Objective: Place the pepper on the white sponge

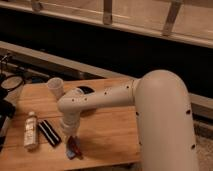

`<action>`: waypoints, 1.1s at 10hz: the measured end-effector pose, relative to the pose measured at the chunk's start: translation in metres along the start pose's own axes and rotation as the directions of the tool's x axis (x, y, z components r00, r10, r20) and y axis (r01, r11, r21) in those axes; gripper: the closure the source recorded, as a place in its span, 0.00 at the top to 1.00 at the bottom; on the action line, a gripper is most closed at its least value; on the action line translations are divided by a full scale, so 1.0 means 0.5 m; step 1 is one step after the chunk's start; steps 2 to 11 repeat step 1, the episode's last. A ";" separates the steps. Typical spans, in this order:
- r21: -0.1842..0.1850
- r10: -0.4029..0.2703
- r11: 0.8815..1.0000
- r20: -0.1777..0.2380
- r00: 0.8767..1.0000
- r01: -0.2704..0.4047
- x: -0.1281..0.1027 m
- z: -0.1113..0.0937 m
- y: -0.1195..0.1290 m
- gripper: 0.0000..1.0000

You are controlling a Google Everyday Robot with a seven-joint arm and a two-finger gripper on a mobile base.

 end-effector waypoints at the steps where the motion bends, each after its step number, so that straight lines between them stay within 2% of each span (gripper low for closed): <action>1: 0.001 0.002 1.000 0.001 1.000 -0.002 0.003 -0.002 -0.002 0.48; 11: 0.001 0.002 1.000 0.001 1.000 -0.002 0.003 -0.002 -0.002 0.48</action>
